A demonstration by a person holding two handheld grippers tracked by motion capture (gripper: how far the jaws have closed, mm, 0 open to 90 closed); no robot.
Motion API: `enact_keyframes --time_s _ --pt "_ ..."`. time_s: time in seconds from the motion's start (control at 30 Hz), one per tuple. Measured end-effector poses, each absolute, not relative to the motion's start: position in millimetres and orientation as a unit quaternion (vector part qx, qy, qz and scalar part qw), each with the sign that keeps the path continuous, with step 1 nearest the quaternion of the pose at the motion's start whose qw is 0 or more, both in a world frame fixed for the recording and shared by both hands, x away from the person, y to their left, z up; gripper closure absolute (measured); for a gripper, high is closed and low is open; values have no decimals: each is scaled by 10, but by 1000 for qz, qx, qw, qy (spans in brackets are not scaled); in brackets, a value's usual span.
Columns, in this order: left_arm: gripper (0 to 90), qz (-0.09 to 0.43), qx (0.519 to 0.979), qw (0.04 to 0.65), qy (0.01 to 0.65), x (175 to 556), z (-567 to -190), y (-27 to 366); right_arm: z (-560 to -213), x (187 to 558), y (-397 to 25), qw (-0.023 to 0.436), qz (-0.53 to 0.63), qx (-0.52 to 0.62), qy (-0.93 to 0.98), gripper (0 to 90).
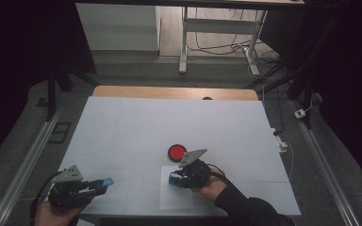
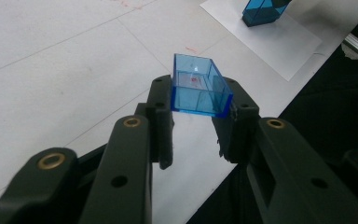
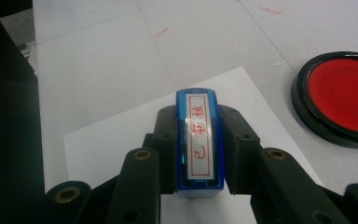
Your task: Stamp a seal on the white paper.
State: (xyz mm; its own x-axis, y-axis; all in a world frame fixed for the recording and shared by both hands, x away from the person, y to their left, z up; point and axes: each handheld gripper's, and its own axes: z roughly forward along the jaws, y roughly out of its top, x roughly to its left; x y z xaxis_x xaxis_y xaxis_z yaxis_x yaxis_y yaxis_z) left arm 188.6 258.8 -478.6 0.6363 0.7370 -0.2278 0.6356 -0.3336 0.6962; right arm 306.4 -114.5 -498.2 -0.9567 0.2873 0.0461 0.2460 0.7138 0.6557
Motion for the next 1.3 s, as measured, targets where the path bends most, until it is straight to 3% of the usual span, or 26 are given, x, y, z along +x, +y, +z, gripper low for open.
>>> enact_keyframes --time_s 0.67,1.3 --pt "688 63 815 393 420 1891 -4787 2582 -4967 2906 -1066 87 329 110 934 709" --pt "688 63 815 392 421 1893 -4787 2581 -5008 3067 -1157 23 360 160 919 709"
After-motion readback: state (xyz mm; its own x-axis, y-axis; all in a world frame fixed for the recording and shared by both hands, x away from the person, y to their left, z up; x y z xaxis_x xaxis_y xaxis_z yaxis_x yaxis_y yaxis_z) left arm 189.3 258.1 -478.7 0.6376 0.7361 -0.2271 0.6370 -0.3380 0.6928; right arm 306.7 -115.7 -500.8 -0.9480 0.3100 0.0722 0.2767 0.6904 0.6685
